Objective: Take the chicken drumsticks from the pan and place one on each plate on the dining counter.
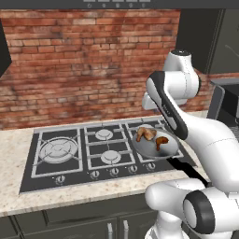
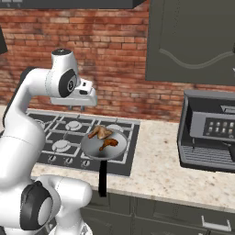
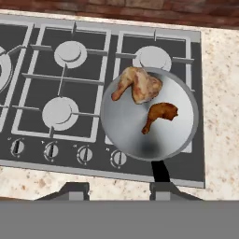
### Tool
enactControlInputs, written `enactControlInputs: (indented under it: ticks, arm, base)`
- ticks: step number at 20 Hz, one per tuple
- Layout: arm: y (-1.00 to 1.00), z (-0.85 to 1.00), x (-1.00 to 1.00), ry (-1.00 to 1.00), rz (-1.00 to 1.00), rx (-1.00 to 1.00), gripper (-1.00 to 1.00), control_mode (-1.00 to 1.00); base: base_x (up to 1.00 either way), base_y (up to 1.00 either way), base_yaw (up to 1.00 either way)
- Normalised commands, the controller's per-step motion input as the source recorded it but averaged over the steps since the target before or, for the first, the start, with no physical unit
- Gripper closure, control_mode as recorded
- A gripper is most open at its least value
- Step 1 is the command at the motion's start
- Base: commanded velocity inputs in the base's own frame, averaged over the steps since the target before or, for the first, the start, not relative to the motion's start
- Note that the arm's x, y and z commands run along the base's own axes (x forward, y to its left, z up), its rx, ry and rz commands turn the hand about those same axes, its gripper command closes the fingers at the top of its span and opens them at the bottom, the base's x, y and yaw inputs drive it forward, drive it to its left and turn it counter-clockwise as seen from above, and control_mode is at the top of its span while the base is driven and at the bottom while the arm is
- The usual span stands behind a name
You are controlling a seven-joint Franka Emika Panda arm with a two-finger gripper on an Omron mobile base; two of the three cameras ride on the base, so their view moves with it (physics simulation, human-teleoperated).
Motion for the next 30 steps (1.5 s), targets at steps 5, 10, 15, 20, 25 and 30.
enactControlInputs:
  ticks: [5, 10, 15, 20, 25, 30]
  arm:
    - [0.00, 0.00, 0.00, -0.01, -0.03, 0.01, -1.00, -1.00]
    - [0.01, -0.12, 0.00, 0.00, -0.18, 0.09, -1.00, -1.00]
    - [0.07, -0.28, 0.00, 0.00, -0.32, 0.14, -1.00, -1.00]
    - [0.12, -0.40, -0.01, 0.03, -0.38, 0.09, -1.00, -1.00]
    - [0.09, -0.44, 0.00, 0.11, -0.39, 0.03, -1.00, -1.00]
    - [0.05, -0.46, 0.00, 0.15, -0.37, 0.00, -1.00, -1.00]
  base:
    - [0.00, 0.00, 0.00]
    - [0.00, 0.00, 0.00]
    - [0.00, 0.00, 0.00]
    - [0.00, 0.00, 0.00]
    - [0.00, 0.00, 0.00]
    - [0.00, 0.00, 0.00]
